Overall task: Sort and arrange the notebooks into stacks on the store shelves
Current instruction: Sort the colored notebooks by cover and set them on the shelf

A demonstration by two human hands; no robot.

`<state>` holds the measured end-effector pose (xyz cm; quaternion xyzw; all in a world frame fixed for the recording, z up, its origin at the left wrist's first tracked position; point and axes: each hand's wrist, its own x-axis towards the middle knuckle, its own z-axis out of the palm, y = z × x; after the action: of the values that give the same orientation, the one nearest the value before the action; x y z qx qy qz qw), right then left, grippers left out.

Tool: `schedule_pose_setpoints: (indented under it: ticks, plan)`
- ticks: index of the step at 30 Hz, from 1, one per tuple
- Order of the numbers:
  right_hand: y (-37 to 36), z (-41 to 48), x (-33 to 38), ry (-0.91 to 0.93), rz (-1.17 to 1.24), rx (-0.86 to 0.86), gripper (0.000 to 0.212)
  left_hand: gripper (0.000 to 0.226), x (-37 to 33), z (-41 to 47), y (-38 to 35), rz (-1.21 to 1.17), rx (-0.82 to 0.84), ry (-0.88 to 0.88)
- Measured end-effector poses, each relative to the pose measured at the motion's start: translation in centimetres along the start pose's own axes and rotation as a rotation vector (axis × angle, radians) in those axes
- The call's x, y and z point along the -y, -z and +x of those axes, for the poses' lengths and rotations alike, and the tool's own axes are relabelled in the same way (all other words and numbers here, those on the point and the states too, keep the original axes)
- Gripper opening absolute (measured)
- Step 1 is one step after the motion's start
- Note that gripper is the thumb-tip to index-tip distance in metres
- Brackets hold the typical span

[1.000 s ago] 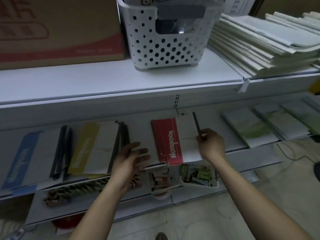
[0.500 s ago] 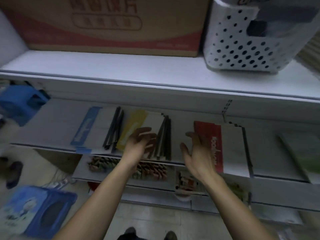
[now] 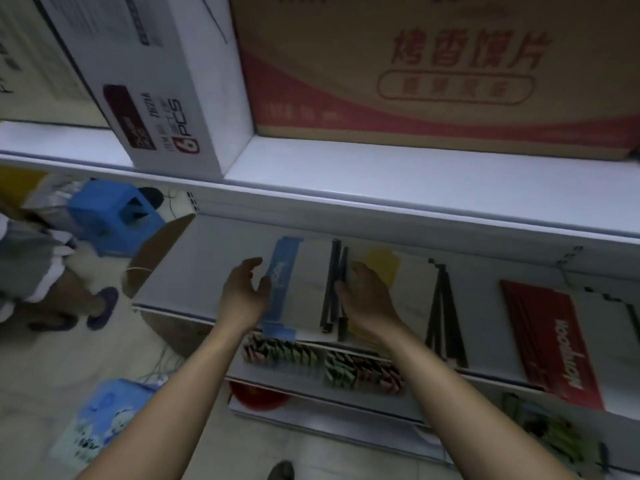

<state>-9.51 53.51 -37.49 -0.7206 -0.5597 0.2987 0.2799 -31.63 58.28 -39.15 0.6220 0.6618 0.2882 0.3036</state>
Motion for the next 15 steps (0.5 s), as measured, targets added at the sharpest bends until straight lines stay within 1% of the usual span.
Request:
schedule_pose_setpoints:
  ticks: [1, 2, 3, 4, 5, 6, 8, 9, 11, 12, 13, 15]
  plan:
    - [-1.1, 1.0, 0.9, -0.049, 0.029, 0.003, 0.023, 0.053, -0.1, 1.4, 0.0, -0.031, 0.055, 0.059]
    - [-2.2, 2.1, 1.6, -0.110, 0.067, 0.025, 0.027, 0.059, -0.3, 2.6, -0.2, -0.071, 0.118, 0.133]
    - [-3.2, 3.1, 2.2, -0.180, 0.075, 0.053, 0.044, 0.064, -0.6, 3.7, -0.5, -0.114, 0.180, 0.207]
    - [-4.2, 4.2, 2.4, -0.252, 0.049, 0.073, 0.065, 0.068, -0.9, 4.4, -0.8, -0.156, 0.235, 0.263]
    - [-4.9, 4.9, 2.7, -0.320, -0.005, 0.073, 0.080, 0.068, -1.2, 5.0, -1.1, -0.193, 0.272, 0.297]
    - [-5.4, 5.6, 2.9, -0.370, -0.043, 0.050, 0.088, 0.063, -1.4, 5.4, -1.3, -0.243, 0.292, 0.313]
    - [-5.9, 6.6, 2.9, -0.440, 0.014, 0.010, 0.095, 0.033, -1.6, 6.1, -1.6, -0.346, 0.312, 0.342]
    - [-5.9, 6.9, 2.9, -0.465, 0.071, -0.001, 0.095, 0.025, -1.5, 6.4, -1.6, -0.398, 0.321, 0.351]
    - [-5.9, 7.4, 2.8, -0.511, 0.130, -0.009, 0.093, 0.019, -1.2, 7.0, -1.6, -0.473, 0.356, 0.399]
    - [-5.8, 7.5, 2.7, -0.532, 0.136, -0.011, 0.087, 0.016, -1.2, 7.0, -1.4, -0.504, 0.368, 0.433]
    - [-5.8, 7.6, 2.5, -0.545, 0.142, -0.002, 0.075, 0.019, -1.2, 7.1, -1.1, -0.544, 0.377, 0.474]
    - [-5.4, 7.3, 3.1, -0.542, 0.171, 0.037, 0.040, 0.029, -1.1, 7.1, -0.5, -0.627, 0.415, 0.528]
